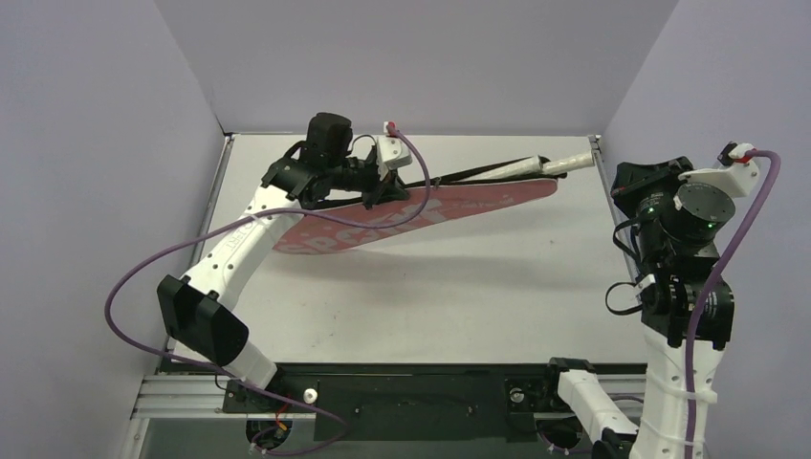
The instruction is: Pack up the badminton gear
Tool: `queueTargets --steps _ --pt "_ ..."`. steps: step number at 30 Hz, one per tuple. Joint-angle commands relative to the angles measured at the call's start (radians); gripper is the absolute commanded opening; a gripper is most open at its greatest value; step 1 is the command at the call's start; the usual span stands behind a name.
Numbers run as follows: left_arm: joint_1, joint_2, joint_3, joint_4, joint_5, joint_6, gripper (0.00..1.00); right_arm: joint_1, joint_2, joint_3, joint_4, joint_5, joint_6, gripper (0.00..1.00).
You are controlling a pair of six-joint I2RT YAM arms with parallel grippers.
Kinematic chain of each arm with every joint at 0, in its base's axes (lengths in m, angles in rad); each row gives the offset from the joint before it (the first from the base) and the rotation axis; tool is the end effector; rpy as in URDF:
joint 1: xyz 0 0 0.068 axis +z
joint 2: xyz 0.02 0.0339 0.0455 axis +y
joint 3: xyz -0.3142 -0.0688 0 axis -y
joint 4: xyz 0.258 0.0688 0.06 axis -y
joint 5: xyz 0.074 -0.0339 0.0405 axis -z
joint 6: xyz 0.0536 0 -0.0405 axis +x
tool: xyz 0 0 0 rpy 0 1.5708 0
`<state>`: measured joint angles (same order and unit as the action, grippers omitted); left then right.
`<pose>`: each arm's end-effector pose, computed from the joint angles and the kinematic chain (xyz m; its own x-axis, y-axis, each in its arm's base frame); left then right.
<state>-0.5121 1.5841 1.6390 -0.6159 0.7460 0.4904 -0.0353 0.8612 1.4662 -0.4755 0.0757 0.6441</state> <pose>0.3086 -0.2152 0.4414 -0.0037 0.3989 -0.9170 0.9778 0.1936 0.0803 0.1195 -0.0083 0.5644 0.1693 0.5932 -0.7871 0.0106 0.7975 0.6033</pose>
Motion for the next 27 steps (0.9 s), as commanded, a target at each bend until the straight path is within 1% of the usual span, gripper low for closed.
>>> queueTargets --steps 1,4,6,8,13,27 --pt "0.024 -0.088 -0.014 0.126 0.059 -0.042 0.00 -0.075 0.079 -0.022 0.049 -0.035 0.073 0.00" --pt "0.030 -0.111 -0.033 0.143 0.053 -0.052 0.00 -0.128 0.095 -0.085 0.124 -0.171 0.167 0.00" --pt "0.030 -0.119 -0.047 0.149 0.049 -0.056 0.00 -0.160 0.091 -0.136 0.188 -0.225 0.251 0.00" --pt "0.030 -0.121 -0.052 0.154 0.047 -0.058 0.00 -0.172 0.086 -0.167 0.228 -0.251 0.277 0.00" --pt "0.030 -0.117 -0.054 0.174 0.053 -0.066 0.00 -0.180 0.084 -0.202 0.288 -0.288 0.303 0.00" --pt "0.030 -0.126 -0.068 0.187 0.048 -0.063 0.00 -0.199 0.104 -0.184 0.325 -0.312 0.318 0.00"
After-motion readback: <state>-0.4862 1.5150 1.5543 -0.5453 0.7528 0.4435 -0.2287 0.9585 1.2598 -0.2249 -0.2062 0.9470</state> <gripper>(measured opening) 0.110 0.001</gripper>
